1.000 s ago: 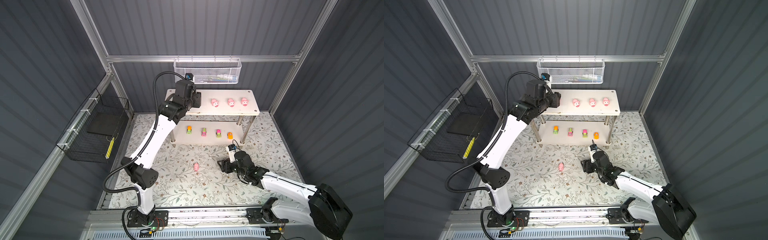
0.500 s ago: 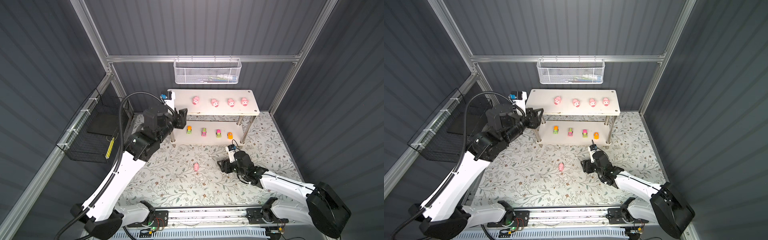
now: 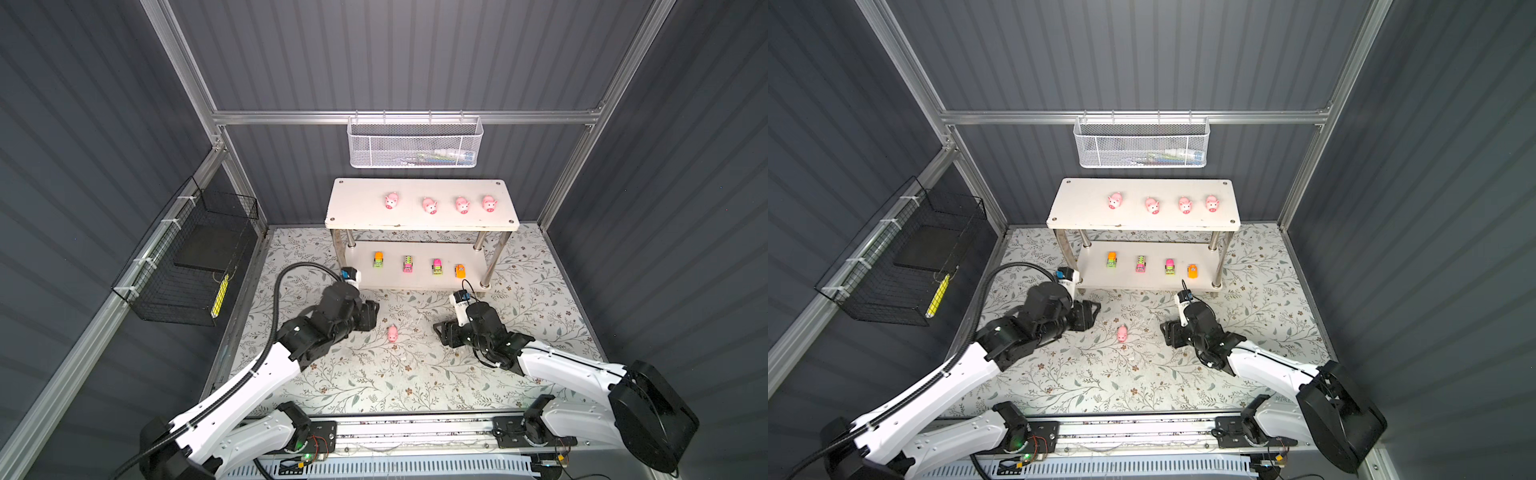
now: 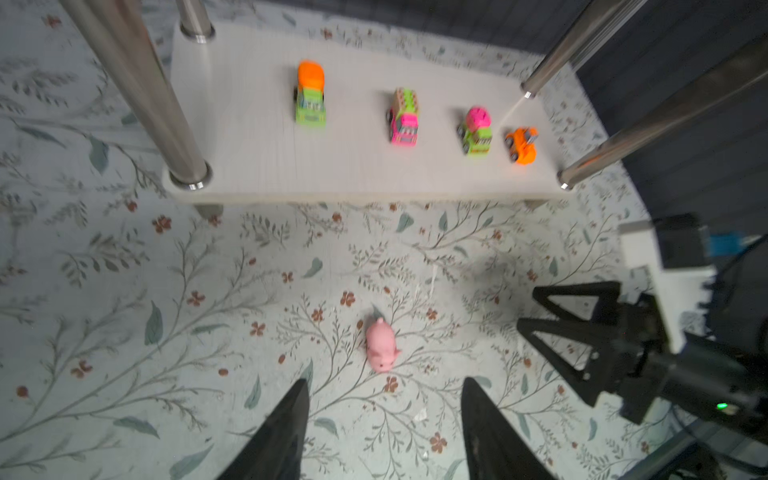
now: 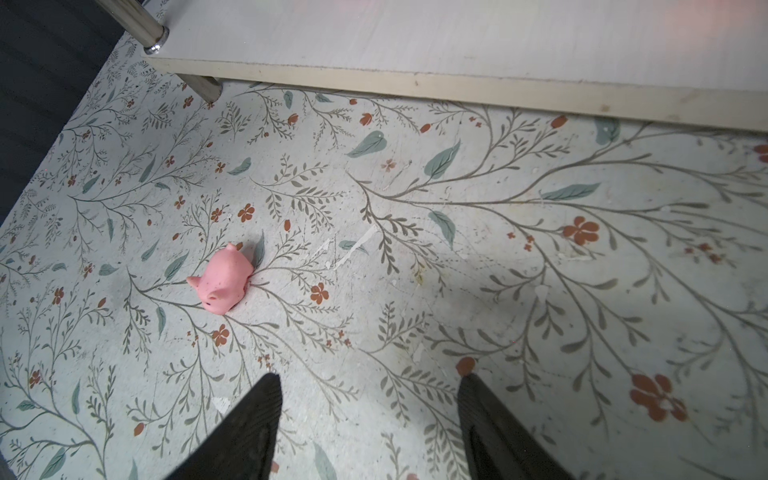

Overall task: Place and organize the plastic toys onto the shelf
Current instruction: 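Withdraw the left gripper down to the last pink pig on the table, then close the left gripper on the last pink pig and lift it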

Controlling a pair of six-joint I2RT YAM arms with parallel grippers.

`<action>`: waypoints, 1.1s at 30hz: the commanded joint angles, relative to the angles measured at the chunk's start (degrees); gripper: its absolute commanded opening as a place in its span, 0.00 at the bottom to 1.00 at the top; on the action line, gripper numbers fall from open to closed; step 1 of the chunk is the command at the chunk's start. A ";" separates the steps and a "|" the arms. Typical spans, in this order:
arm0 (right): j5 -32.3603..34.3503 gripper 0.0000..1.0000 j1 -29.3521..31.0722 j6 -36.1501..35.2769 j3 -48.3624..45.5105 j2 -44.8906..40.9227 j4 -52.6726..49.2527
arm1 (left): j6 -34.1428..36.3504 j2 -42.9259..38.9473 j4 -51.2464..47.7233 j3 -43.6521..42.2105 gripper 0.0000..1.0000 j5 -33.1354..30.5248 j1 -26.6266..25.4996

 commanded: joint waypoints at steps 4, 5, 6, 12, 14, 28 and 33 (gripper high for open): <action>0.49 0.69 -0.18 -0.22 0.29 -1.72 0.12 | -2.66 9.15 9.45 -4.44 0.63 2.40 -2.20; 0.62 0.69 -0.19 -0.18 0.00 -1.86 0.32 | -2.59 10.73 10.70 -4.99 0.65 2.84 -2.16; 0.67 0.69 -0.18 -0.09 -0.13 -2.08 0.40 | -2.48 11.99 11.71 -5.34 0.65 3.20 -2.15; 1.10 0.69 -0.26 0.01 -1.21 -2.73 1.20 | -2.11 20.43 17.45 -5.87 0.67 6.36 -2.26; 1.08 0.69 -0.27 -0.13 -1.30 -2.54 1.31 | -1.78 22.57 18.18 -5.13 0.67 6.49 -2.37; 0.70 0.69 -0.53 0.05 -1.48 -1.34 2.43 | 0.13 30.73 18.79 -1.19 0.67 4.59 -2.46; 0.33 0.69 -0.76 0.02 -1.47 -1.11 2.52 | 0.45 32.27 18.44 -0.47 0.61 4.38 -2.46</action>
